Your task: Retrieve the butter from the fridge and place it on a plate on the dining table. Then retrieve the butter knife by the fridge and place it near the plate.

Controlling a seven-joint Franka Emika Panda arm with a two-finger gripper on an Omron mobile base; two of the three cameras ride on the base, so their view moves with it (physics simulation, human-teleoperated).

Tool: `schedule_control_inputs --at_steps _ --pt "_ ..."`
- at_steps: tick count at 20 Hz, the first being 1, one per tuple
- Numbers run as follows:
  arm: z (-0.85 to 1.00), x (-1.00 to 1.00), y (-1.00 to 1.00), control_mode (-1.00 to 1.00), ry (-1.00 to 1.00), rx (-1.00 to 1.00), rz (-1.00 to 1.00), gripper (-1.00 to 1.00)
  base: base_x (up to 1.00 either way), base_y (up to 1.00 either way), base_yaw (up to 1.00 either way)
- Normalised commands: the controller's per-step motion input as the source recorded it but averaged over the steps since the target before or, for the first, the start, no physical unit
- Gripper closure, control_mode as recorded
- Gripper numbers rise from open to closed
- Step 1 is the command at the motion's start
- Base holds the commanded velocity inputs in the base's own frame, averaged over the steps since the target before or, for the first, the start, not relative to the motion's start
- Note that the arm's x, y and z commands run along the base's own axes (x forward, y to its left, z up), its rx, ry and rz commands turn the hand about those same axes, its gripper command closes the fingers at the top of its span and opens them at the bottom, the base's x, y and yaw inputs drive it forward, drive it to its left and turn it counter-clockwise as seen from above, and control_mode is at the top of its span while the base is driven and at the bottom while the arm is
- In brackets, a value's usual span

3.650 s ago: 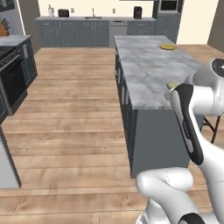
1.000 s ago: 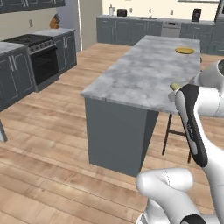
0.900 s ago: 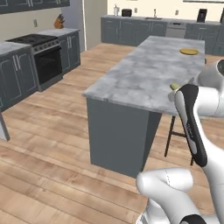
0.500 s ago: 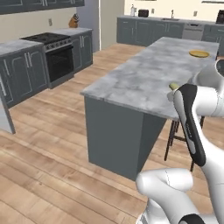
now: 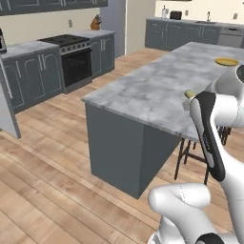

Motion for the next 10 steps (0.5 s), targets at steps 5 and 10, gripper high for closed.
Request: schedule_control_inputs --at_steps 5,10 --pt "0.0 0.0 0.0 1.0 0.0 0.0 0.0 1.0 0.0 -0.64 0.25" --pt "0.0 0.0 0.0 1.0 0.0 0.0 0.0 1.0 -0.02 -0.41 0.23"
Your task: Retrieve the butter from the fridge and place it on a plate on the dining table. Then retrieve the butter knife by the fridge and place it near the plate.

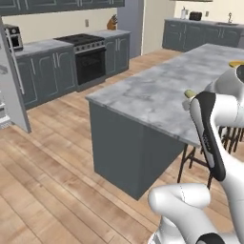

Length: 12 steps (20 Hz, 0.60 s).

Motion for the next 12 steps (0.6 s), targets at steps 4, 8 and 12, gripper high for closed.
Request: schedule_control_inputs --at_steps 4,8,12 --pt "0.0 0.0 0.0 1.0 0.0 0.0 0.0 1.0 -0.01 -0.62 0.23" --pt "0.0 0.0 0.0 1.0 0.0 0.0 0.0 1.0 0.0 -0.63 0.22" --pt "0.0 0.0 0.0 1.0 0.0 0.0 0.0 1.0 -0.03 -0.56 0.21"
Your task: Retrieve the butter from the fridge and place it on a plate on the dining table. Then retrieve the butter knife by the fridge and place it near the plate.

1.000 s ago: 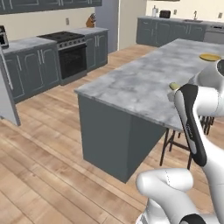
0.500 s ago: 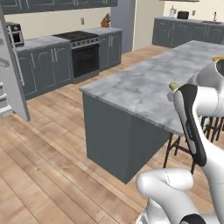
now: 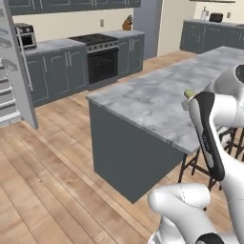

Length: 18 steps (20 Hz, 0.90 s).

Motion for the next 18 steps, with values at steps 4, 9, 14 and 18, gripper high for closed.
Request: schedule_control_inputs --at_steps 4,9,14,18 --pt "0.0 0.0 0.0 1.0 0.0 0.0 0.0 1.0 -0.12 -0.8 0.21" --pt "0.0 0.0 0.0 1.0 0.0 0.0 0.0 1.0 -0.13 -0.89 0.2" --pt "0.0 0.0 0.0 1.0 0.0 0.0 0.0 1.0 -0.09 -0.92 0.2" --pt "0.0 0.0 0.0 1.0 0.0 0.0 0.0 1.0 -0.01 -0.96 0.2"
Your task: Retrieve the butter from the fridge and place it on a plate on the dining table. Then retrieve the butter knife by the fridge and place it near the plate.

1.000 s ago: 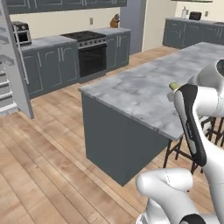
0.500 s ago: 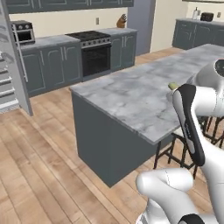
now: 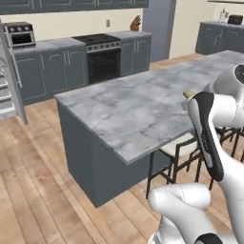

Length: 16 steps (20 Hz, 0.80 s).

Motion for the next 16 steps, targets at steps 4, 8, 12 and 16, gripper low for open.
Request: schedule_control_inputs --at_steps 4,8,12,16 --pt "0.0 0.0 0.0 1.0 0.0 0.0 0.0 1.0 0.0 -0.99 0.18" --pt "0.0 0.0 0.0 1.0 0.0 0.0 0.0 1.0 0.0 -1.0 0.2" --pt "0.0 0.0 0.0 1.0 0.0 0.0 0.0 1.0 0.0 -1.0 0.18" --pt "0.0 0.0 0.0 1.0 0.0 0.0 0.0 1.0 0.0 -1.0 0.17"
